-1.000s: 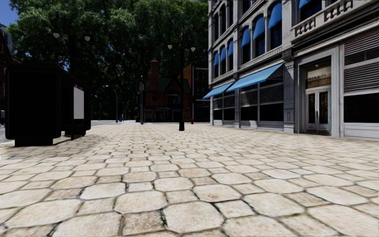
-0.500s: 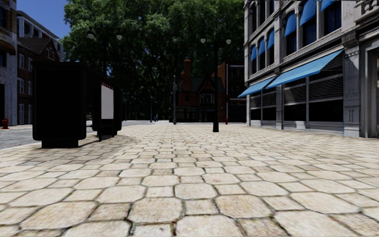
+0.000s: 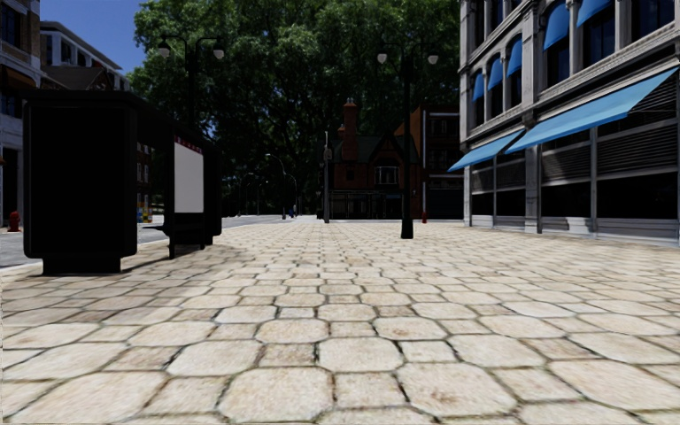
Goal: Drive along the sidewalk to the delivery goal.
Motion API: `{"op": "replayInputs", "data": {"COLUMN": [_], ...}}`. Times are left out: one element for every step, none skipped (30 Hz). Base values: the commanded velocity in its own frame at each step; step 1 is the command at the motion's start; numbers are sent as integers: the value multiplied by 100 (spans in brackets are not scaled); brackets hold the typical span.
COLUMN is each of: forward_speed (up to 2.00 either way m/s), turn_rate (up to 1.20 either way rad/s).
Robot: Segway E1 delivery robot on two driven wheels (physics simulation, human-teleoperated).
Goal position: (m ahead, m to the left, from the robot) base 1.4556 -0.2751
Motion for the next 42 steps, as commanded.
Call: {"op": "replayInputs", "data": {"forward_speed": [143,125,114,110,107,105,105,105,105,104,104,104,104,104,104,104,104,104,104,104,101,96,96,92,83,78,74,73,72,72,71,70,61,0,0,0,0,0,0,0,0,0], "turn_rate": [0,0,0,0,9,14,14,15,15,9,0,0,0,0,0,0,0,0,0,0,0,0,0,0,0,0,0,0,0,0,0,0,0,0,0,0,0,0,0,0,0,0]}}
